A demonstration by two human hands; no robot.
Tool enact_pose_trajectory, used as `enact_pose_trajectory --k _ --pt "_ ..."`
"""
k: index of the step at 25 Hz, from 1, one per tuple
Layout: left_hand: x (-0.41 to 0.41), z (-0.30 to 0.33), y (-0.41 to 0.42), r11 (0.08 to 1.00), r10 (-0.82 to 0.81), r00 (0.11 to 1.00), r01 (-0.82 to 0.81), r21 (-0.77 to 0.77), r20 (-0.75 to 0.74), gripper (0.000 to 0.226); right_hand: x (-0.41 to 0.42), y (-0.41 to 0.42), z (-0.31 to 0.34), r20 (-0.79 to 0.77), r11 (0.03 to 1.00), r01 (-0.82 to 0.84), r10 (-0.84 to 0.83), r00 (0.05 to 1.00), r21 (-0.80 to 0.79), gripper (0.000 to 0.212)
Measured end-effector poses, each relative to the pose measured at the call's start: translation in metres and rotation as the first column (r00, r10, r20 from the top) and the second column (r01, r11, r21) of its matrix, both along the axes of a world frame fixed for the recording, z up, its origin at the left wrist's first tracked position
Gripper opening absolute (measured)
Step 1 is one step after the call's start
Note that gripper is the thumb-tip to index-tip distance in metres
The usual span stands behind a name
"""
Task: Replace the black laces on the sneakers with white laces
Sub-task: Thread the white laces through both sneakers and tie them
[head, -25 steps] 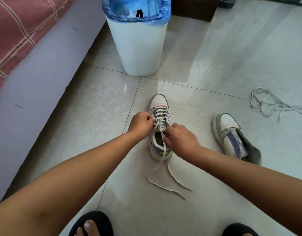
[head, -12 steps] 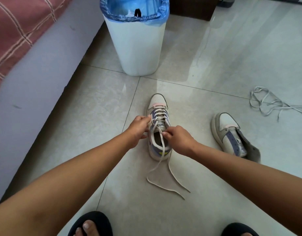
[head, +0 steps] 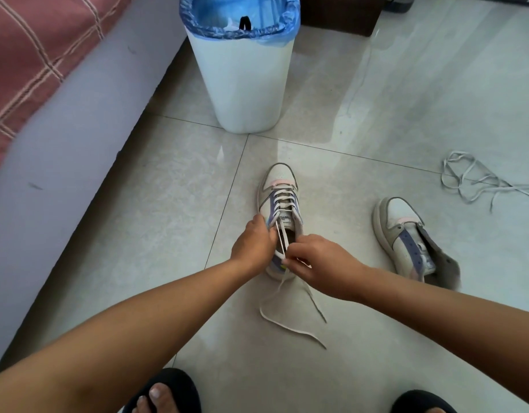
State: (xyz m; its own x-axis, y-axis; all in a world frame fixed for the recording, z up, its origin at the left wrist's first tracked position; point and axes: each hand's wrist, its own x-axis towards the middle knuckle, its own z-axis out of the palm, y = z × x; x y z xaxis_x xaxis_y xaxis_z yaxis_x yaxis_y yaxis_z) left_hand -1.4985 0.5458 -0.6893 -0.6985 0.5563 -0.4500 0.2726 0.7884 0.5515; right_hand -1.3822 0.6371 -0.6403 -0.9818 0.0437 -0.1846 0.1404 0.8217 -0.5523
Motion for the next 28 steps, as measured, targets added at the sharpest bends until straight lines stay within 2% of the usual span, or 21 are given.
enact_pose_trajectory --k 2,4,6,8,9,11,14,17,20,23,24,25,26,27,28 --pt "-0.001 0.004 -0.005 0.990 -0.134 0.979 0.126 -0.063 -0.154 0.040 0.000 0.003 0.005 0.114 0.986 0.056 -0.038 0.993 -0.154 0.023" --pt "-0.005 0.009 -0.012 0.952 -0.294 0.868 0.303 -0.042 -0.400 0.038 -0.003 0.001 0.009 0.178 0.938 0.230 -0.187 0.966 -0.259 0.021" --pt "-0.010 0.009 -0.018 0.859 -0.401 0.707 0.511 0.030 -0.583 0.027 -0.010 0.002 0.005 0.215 0.876 0.445 -0.405 0.889 -0.185 0.020" --pt "-0.016 0.005 -0.027 0.758 -0.501 0.598 0.652 0.017 -0.626 0.032 -0.021 0.007 -0.003 0.295 0.850 0.527 -0.498 0.815 -0.022 0.022" --pt "-0.018 0.001 -0.032 0.721 -0.540 0.570 0.693 0.009 -0.619 0.032 -0.027 0.009 -0.008 0.361 0.841 0.541 -0.503 0.785 -0.006 0.024" --pt "-0.020 0.000 -0.039 0.682 -0.583 0.548 0.731 0.005 -0.601 0.030 -0.038 0.008 -0.012 0.506 0.770 0.623 -0.487 0.712 -0.134 0.026" --pt "-0.020 0.002 -0.043 0.697 -0.573 0.556 0.717 -0.001 -0.602 0.029 -0.044 0.006 -0.006 0.655 0.539 0.778 -0.466 0.595 -0.323 0.021" --pt "-0.020 0.005 -0.042 0.705 -0.575 0.559 0.709 -0.015 -0.597 0.029 -0.040 0.017 0.007 0.674 0.331 0.828 -0.482 0.560 -0.452 0.013" --pt "-0.019 0.008 -0.039 0.725 -0.570 0.580 0.688 -0.024 -0.583 0.032 -0.028 0.041 0.019 0.618 0.221 0.789 -0.516 0.593 -0.573 0.024" --pt "-0.016 0.010 -0.031 0.743 -0.563 0.568 0.666 -0.067 -0.601 0.031 -0.012 0.070 0.025 0.596 0.048 0.743 -0.563 0.572 -0.668 0.026" --pt "-0.015 0.010 -0.028 0.752 -0.571 0.584 0.654 -0.083 -0.577 0.030 -0.007 0.079 0.026 0.583 0.040 0.732 -0.577 0.573 -0.680 0.024" --pt "-0.014 0.010 -0.026 0.773 -0.573 0.611 0.624 -0.112 -0.546 0.029 -0.001 0.088 0.027 0.546 0.126 0.736 -0.590 0.595 -0.665 0.021" --pt "-0.013 0.010 -0.024 0.786 -0.588 0.635 0.595 -0.169 -0.500 0.029 0.005 0.097 0.028 0.479 0.316 0.739 -0.599 0.642 -0.596 0.015" --pt "-0.011 0.011 -0.021 0.791 -0.599 0.646 0.569 -0.224 -0.474 0.030 0.010 0.106 0.029 0.393 0.542 0.708 -0.591 0.704 -0.454 0.011" --pt "-0.010 0.012 -0.020 0.786 -0.613 0.642 0.553 -0.276 -0.460 0.031 0.014 0.115 0.031 0.299 0.725 0.632 -0.561 0.772 -0.274 0.009"
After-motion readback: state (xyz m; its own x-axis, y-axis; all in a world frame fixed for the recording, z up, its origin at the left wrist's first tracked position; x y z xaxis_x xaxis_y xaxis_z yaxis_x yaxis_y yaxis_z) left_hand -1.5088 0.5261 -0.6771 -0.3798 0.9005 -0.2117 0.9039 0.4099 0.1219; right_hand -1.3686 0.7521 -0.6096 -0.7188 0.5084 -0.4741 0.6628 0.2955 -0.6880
